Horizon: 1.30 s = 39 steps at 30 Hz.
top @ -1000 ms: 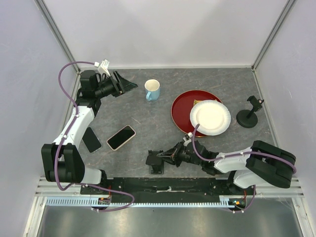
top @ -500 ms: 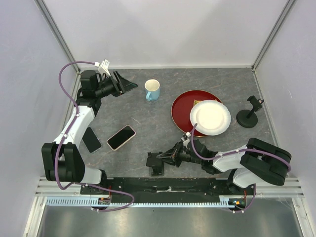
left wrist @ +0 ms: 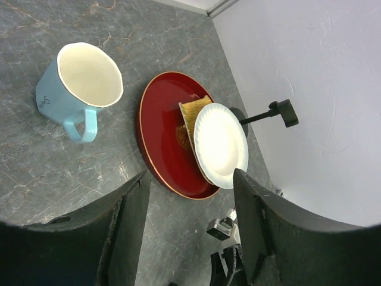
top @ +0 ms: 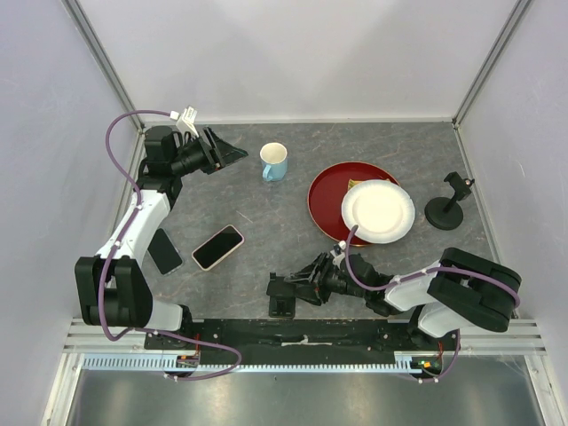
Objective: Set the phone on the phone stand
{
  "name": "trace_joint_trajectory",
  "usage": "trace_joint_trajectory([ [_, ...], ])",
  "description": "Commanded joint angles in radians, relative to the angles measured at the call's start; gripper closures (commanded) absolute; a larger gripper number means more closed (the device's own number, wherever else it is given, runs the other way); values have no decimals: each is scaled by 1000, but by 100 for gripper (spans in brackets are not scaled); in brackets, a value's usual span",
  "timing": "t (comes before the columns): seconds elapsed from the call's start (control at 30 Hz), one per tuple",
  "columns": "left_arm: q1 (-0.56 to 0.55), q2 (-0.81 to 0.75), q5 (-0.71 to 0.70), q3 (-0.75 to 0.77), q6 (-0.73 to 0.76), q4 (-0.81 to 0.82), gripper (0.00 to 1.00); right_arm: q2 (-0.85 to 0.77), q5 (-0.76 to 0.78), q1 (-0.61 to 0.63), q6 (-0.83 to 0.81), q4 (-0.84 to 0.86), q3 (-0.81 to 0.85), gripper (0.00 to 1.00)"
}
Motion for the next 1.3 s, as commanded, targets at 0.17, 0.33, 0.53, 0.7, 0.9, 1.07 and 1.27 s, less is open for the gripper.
trace_joint_trajectory([
  [0.17, -8, 7, 35, 1, -22, 34, 32, -154, 24, -43, -185, -258, 26, 9],
  [0.33, -10, 13, 40, 7, -19, 26, 32, -379, 113, -132, -521, -731, 146, 2],
  [0.53, -33, 24, -46, 59, 62, -126, 33, -372, 411, -126, -1013, -1343, 515, 2],
  [0.7, -140, 33, -304, 179, 280, -363, 33, -271, 642, -56, -1289, -1602, 731, 2],
  [0.9, -431, 126, -753, 338, 628, -709, 29, -299, 547, -26, -1433, -1561, 759, 2],
  [1.07, -467, 222, -705, 342, 613, -906, 27, -428, 409, -25, -1475, -1452, 678, 2],
  [1.27, -466, 130, -862, 217, 564, -908, 19, -520, 337, -25, -1504, -1418, 621, 2],
])
